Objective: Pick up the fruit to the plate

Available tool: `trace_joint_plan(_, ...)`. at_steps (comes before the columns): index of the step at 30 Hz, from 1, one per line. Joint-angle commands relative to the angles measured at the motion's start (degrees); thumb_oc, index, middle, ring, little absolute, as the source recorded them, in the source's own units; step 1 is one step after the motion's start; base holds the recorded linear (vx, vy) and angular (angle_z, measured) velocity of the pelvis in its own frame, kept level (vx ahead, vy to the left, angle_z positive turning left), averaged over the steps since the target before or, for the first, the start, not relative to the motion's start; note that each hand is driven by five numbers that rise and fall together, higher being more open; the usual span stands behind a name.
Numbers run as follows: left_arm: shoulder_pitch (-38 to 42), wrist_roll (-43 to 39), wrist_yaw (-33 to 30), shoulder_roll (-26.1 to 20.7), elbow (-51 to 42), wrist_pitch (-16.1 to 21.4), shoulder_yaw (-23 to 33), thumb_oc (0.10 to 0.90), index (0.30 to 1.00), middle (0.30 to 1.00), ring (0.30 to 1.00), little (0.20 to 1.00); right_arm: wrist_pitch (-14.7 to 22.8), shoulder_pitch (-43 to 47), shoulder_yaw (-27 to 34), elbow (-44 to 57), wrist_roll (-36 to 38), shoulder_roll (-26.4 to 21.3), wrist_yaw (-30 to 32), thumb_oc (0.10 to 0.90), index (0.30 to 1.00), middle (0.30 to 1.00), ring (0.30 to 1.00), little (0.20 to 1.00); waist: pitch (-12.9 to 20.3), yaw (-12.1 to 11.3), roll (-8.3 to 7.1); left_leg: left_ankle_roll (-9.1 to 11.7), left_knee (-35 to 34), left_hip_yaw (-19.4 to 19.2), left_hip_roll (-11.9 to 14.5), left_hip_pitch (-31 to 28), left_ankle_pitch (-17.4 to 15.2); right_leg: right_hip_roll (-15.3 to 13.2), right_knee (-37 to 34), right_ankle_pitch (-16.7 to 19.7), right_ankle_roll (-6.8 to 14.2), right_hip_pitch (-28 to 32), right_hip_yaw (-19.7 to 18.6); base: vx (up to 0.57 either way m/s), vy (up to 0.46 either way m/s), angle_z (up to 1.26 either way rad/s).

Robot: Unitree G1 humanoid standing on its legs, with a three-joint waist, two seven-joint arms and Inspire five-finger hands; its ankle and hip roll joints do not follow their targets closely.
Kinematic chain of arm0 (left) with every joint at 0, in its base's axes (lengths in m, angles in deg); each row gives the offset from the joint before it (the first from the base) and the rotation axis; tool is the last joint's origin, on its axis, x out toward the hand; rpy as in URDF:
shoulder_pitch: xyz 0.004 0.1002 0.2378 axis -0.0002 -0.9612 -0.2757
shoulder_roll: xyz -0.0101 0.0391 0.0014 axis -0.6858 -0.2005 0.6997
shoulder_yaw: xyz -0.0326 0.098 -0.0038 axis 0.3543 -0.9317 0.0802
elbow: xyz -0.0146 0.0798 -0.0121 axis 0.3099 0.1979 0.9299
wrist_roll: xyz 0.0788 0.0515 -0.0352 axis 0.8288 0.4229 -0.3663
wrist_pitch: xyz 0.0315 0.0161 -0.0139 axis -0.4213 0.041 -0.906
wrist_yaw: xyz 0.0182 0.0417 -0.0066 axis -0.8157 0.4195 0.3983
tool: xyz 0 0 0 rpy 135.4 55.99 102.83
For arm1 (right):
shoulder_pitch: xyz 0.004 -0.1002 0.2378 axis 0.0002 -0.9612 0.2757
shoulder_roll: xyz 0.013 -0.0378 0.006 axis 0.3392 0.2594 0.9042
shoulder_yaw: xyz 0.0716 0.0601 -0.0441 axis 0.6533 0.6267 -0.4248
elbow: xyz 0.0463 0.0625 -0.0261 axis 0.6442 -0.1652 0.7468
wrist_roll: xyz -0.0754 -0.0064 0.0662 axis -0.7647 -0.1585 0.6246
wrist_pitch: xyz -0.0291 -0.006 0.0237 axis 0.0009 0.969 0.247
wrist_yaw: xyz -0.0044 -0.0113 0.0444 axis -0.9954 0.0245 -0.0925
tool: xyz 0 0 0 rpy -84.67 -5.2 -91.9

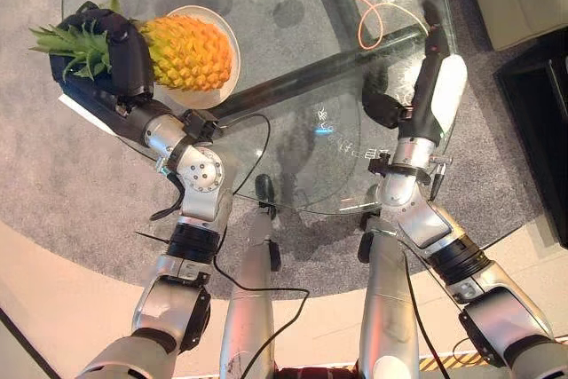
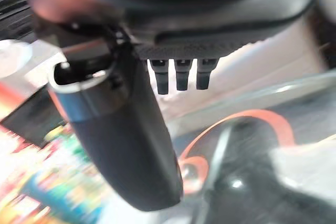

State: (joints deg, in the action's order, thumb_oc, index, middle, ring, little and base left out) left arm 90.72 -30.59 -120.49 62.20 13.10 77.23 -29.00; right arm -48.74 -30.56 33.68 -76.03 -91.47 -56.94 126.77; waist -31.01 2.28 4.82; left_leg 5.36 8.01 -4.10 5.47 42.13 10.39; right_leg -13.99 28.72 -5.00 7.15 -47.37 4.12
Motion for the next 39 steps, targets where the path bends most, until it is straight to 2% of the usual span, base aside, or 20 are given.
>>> trace_joint_plan(1,8.2,9.2,-2.9,-6.3,0.0,7.4,3.4,0.100,0.300,0.300,0.300,0.200,5.8,1.9,5.0,0.5,2.6,-1.0,6.8,0.800,0.900,0.900,0.900,0.900,1.2,-0.4,-1.04,-0.4,4.2,-1.5,-2.2,-0.4,-7.1,3.1,-7.7,3.6,-0.7,2.2,3.2,0.00,0.000,0.00)
trace_joint_plan(4,9.1,9.1,-4.2,-8.4,3.1,7.5,3.7,0.100,0.300,0.300,0.300,0.200,7.3,1.3,7.2,-3.8,5.9,-2.5,7.9,0.800,0.900,0.900,0.900,0.900,1.2,0.0,-1.14,-0.3,4.7,-1.6,-1.9,-0.2,-7.3,3.3,-7.3,3.4,-0.8,1.8,2.9,0.00,0.000,0.00)
trace_joint_plan(9,12.2,6.7,-5.2,-13.1,10.1,7.7,3.6,0.100,0.300,0.300,0.300,0.200,12.9,0.3,9.6,-13.8,14.7,-3.7,8.1,0.800,0.900,0.900,0.900,0.900,1.2,0.7,-1.49,-0.1,5.5,-2.0,-1.4,0.3,-7.8,3.6,-6.7,2.9,-1.0,1.2,2.7,0.01,0.012,-0.06)
trace_joint_plan(13,16.0,5.5,-6.0,-17.7,16.3,6.2,2.4,0.100,0.300,0.300,0.300,0.200,15.8,-0.4,10.3,-21.2,21.8,-4.6,7.5,0.800,0.900,0.900,0.900,0.900,1.2,1.3,-1.95,0.1,6.4,-2.2,-0.9,0.9,-8.1,4.0,-6.2,2.6,-1.4,0.7,2.7,0.00,-0.003,-0.06)
trace_joint_plan(16,18.4,5.1,-6.6,-20.3,20.1,5.0,1.2,0.100,0.300,0.300,0.300,0.200,18.2,-1.3,11.1,-27.2,26.4,-4.8,5.5,0.800,0.900,0.900,0.900,0.900,1.2,1.7,-2.19,0.1,7.2,-2.3,-0.5,1.3,-8.5,4.2,-5.8,2.3,-1.7,0.5,2.5,0.00,-0.001,-0.02)
trace_joint_plan(20,21.7,4.1,-6.1,-23.2,25.3,3.6,-1.0,0.100,0.300,0.300,0.300,0.200,20.4,-1.9,12.7,-37.7,27.3,-4.7,1.5,0.800,0.900,0.900,0.900,0.900,1.2,2.0,-2.31,0.1,8.0,-2.5,0.0,1.5,-8.8,4.4,-5.6,2.1,-1.9,0.5,2.5,0.00,0.000,0.00)
trace_joint_plan(28,25.3,3.6,-5.2,-25.4,31.1,-0.4,-4.4,0.100,0.300,0.300,0.300,0.200,18.1,-1.5,12.0,-49.7,27.1,-4.6,-5.9,0.800,0.900,0.900,0.900,0.900,1.2,2.1,-2.57,0.0,9.3,-2.4,0.5,2.3,-9.3,4.6,-5.4,2.0,-2.2,0.2,2.5,0.00,0.000,0.00)
trace_joint_plan(39,27.1,2.1,-2.2,-26.0,36.5,-2.7,-5.7,0.100,0.300,0.300,0.300,0.200,16.1,-1.8,10.2,-53.3,27.2,-3.3,-12.0,0.800,0.900,0.900,0.900,0.900,1.2,2.7,-3.26,-0.1,10.5,-2.3,0.8,3.1,-9.7,5.1,-4.9,1.9,-2.4,-0.6,2.0,0.00,0.000,0.00)
